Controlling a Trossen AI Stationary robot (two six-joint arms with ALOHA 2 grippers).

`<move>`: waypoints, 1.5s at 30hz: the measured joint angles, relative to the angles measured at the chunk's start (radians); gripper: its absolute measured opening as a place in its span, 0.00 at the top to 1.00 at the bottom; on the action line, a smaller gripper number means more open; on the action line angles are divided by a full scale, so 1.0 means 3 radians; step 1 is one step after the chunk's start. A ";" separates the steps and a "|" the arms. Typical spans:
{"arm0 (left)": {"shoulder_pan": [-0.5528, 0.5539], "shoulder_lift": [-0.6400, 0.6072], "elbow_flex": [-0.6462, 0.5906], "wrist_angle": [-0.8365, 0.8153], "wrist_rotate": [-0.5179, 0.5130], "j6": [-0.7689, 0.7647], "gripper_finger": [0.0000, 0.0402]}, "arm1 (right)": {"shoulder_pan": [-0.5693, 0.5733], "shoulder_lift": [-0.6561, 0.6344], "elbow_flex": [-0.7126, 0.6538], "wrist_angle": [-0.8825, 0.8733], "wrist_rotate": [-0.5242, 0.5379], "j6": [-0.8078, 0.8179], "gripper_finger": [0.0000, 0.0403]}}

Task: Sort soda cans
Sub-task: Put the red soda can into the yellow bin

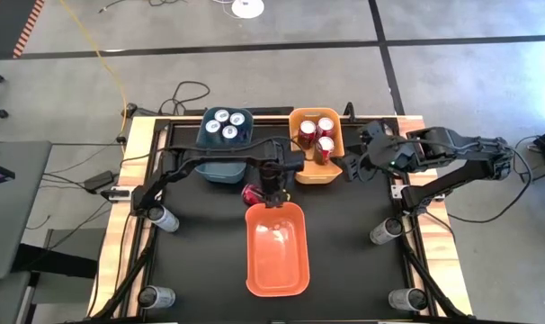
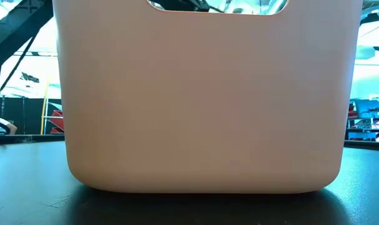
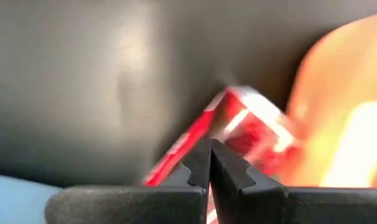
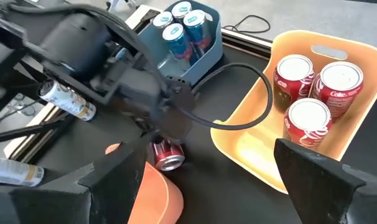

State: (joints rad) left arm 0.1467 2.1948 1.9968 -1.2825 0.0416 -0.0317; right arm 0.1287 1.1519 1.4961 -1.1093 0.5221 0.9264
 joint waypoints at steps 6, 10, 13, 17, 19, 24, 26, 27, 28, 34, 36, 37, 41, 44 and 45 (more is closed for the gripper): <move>-0.0114 0.0000 0.0057 -0.0064 0.0135 -0.0114 1.00 | 0.0000 0.0000 0.0001 -0.0071 0.0000 -0.0109 0.08; -0.0171 0.0000 0.0057 0.0039 0.0154 -0.0199 1.00 | 0.0000 0.0000 0.0000 -0.0069 0.0000 -0.0264 0.08; -0.0174 -0.0003 0.0070 0.0029 0.0168 -0.0322 1.00 | 0.0000 0.0000 0.0001 -0.0069 0.0000 -0.0378 0.08; -0.0088 -0.0015 0.0170 -0.0122 0.0134 -0.0432 1.00 | 0.0000 -0.0001 0.0001 -0.0117 0.0000 -0.0500 0.08; -0.0030 -0.0020 0.0177 -0.0149 0.0126 -0.0224 1.00 | 0.0000 0.0000 0.0000 -0.0198 -0.0001 -0.0509 0.08; 0.0020 -0.0019 0.0176 -0.0267 0.0234 0.0513 0.90 | -0.0001 0.0000 0.0000 -0.0274 -0.0043 -0.0555 0.08; 0.0020 -0.0030 0.0176 -0.0441 0.0291 0.0810 0.82 | 0.0018 0.0000 0.0000 -0.0278 -0.0140 -0.0427 0.08; 0.0018 -0.0038 0.0173 -0.0559 0.0281 0.0960 0.77 | 0.0051 -0.0001 0.0001 -0.0279 -0.0156 -0.0343 0.08; 0.0014 -0.0048 0.0173 -0.0627 0.0270 0.1088 0.71 | 0.0099 0.0000 0.0000 -0.0278 -0.0157 -0.0259 0.08; 0.0013 -0.0064 0.0061 -0.0440 0.0100 0.1509 0.37 | 0.0401 0.0000 0.0000 -0.0226 0.0099 0.0278 0.08; 0.0021 -0.0064 0.0006 -0.0323 0.0020 0.1585 0.27 | 0.0491 0.0000 0.0001 -0.0214 0.0229 0.0403 0.08; 0.0032 -0.0064 -0.0026 -0.0275 0.0017 0.1597 0.23 | 0.0524 0.0000 0.0001 -0.0218 0.0268 0.0469 0.08; 0.0092 -0.0064 -0.0243 -0.0137 -0.0115 0.1603 0.10 | 0.0630 0.0016 0.0001 -0.0216 0.0424 0.0706 0.08; 0.0155 -0.0064 -0.0514 0.0041 -0.0141 0.1615 0.06 | 0.0706 0.0078 0.0001 -0.0217 0.0508 0.0865 0.08; 0.0176 -0.0064 -0.0610 0.0130 -0.0104 0.1624 0.05 | 0.0735 0.0115 0.0001 -0.0213 0.0530 0.0919 0.08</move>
State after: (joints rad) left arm 0.1996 2.1757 1.8138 -1.2434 0.0105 0.4556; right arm 0.3492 1.1863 1.4963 -1.1732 0.6811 1.2021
